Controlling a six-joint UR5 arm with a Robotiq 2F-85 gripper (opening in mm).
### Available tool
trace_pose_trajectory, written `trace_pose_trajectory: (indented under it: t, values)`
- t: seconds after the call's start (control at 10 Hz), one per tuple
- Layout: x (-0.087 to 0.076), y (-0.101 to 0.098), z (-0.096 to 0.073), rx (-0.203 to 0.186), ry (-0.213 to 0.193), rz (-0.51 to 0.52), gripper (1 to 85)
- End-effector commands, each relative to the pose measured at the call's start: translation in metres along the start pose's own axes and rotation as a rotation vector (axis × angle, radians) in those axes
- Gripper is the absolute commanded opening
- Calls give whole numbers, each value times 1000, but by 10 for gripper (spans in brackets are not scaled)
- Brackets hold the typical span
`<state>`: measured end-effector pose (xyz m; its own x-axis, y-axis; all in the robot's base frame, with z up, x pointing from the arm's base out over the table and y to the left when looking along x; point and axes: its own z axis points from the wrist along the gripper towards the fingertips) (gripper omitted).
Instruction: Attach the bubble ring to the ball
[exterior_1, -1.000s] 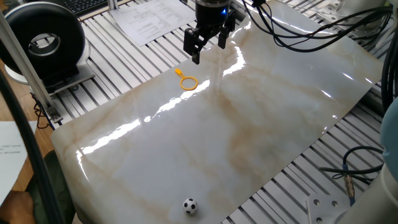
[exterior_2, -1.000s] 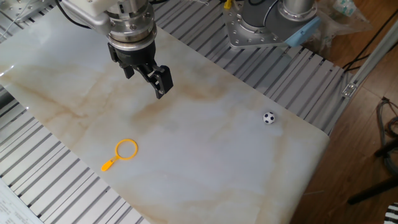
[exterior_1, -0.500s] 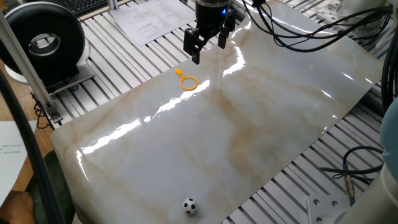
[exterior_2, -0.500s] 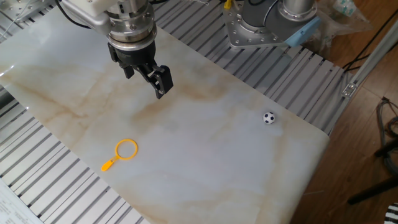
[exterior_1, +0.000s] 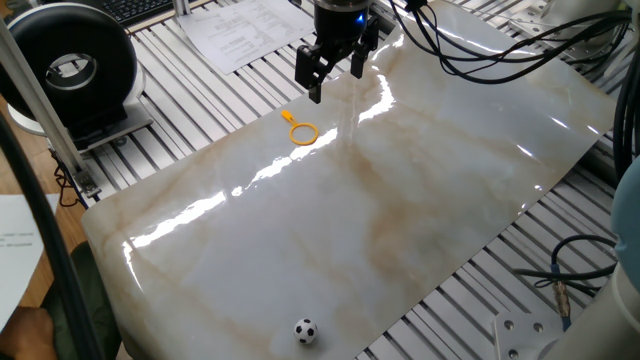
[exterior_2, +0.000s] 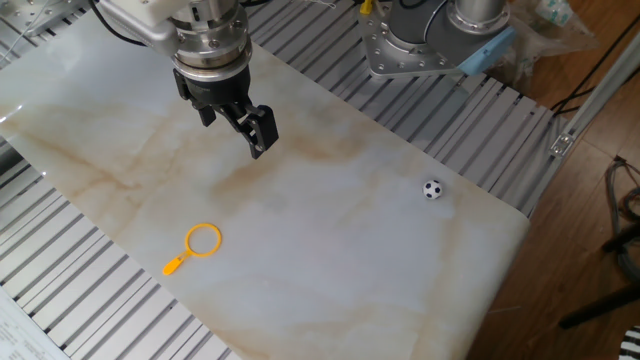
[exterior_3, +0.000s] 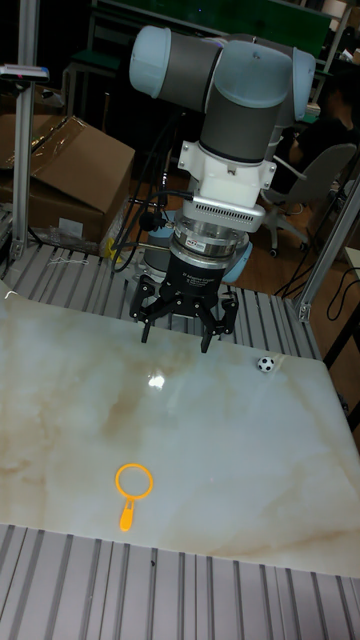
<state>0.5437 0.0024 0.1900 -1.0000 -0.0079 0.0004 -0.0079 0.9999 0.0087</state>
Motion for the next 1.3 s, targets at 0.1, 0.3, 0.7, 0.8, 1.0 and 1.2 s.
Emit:
trace_pose_trajectory:
  t: [0.1, 0.3, 0.7, 0.8, 1.0, 1.2]
  values:
    - [-49, 9, -4, -37, -190, 159, 13]
    - [-49, 9, -4, -37, -190, 159, 13]
    - [-49, 6, 0, -23, -183, 150, 13]
    - [-52, 8, -1, -29, -189, 155, 13]
    - [-60, 14, -7, -48, -161, 159, 13]
    - [-78, 3, 10, -28, -187, 116, 13]
